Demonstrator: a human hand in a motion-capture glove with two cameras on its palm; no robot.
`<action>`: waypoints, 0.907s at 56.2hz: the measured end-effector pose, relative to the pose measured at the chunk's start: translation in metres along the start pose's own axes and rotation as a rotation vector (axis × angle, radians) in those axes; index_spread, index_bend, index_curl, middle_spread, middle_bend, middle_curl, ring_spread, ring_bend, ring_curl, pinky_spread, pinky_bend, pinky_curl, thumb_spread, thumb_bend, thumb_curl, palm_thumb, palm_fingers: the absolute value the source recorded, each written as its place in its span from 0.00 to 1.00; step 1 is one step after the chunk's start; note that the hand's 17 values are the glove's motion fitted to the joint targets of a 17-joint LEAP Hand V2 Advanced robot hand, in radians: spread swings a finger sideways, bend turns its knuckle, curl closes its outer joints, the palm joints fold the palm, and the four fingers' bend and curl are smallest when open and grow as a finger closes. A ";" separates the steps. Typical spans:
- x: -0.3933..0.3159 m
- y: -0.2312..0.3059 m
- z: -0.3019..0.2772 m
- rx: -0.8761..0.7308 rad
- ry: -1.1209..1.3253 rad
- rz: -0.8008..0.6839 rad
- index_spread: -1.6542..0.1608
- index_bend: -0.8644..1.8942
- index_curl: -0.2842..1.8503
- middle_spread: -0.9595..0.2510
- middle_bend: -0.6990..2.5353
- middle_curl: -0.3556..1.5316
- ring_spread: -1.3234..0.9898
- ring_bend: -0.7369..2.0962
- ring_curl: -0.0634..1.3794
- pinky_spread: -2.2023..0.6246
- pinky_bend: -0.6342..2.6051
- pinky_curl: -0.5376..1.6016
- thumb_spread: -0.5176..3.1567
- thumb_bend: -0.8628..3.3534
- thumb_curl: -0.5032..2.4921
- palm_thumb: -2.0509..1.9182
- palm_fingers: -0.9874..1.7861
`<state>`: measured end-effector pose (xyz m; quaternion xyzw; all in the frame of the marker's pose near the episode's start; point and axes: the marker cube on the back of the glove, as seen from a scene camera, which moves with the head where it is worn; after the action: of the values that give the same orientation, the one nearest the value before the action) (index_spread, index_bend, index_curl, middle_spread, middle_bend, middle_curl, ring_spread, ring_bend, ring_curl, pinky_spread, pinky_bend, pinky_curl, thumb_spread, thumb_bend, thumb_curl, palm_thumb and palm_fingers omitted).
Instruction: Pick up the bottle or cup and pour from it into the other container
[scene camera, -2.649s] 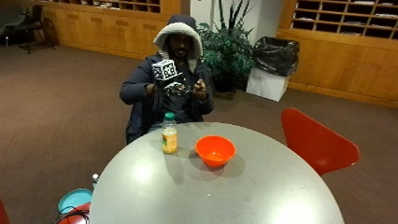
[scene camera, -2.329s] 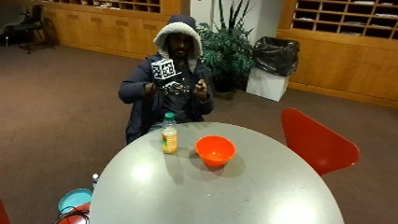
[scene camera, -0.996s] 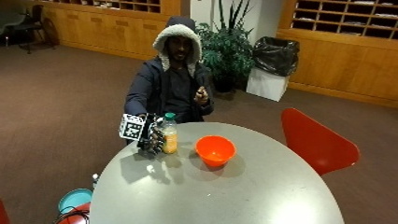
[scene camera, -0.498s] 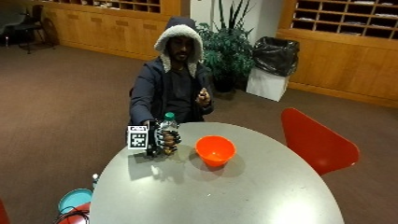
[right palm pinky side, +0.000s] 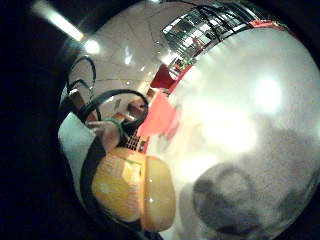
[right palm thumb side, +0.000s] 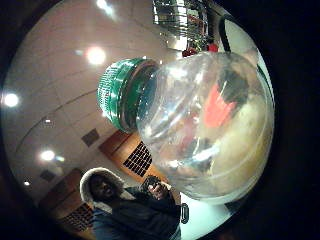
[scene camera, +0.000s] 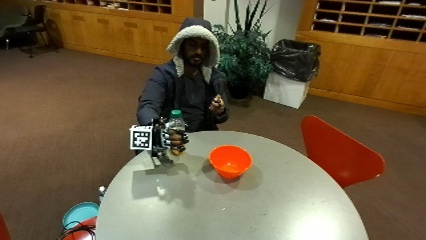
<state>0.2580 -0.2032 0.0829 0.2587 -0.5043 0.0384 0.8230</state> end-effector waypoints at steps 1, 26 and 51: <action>-0.004 -0.002 0.000 -0.003 0.001 0.033 0.76 0.37 0.30 0.58 0.31 0.43 0.49 0.48 0.33 0.75 0.32 0.43 0.24 0.20 0.38 0.75 0.80; -0.061 -0.072 0.013 -0.096 0.483 0.135 0.77 0.36 0.31 0.58 0.31 0.44 0.49 0.49 0.34 0.75 0.32 0.43 0.24 0.19 0.40 0.74 0.80; -0.061 -0.118 0.077 -0.400 1.392 0.012 0.77 0.37 0.31 0.59 0.31 0.44 0.50 0.49 0.33 0.76 0.32 0.43 0.26 0.20 0.40 0.74 0.78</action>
<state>0.2038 -0.3287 0.0131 0.0162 0.1377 0.1058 0.9847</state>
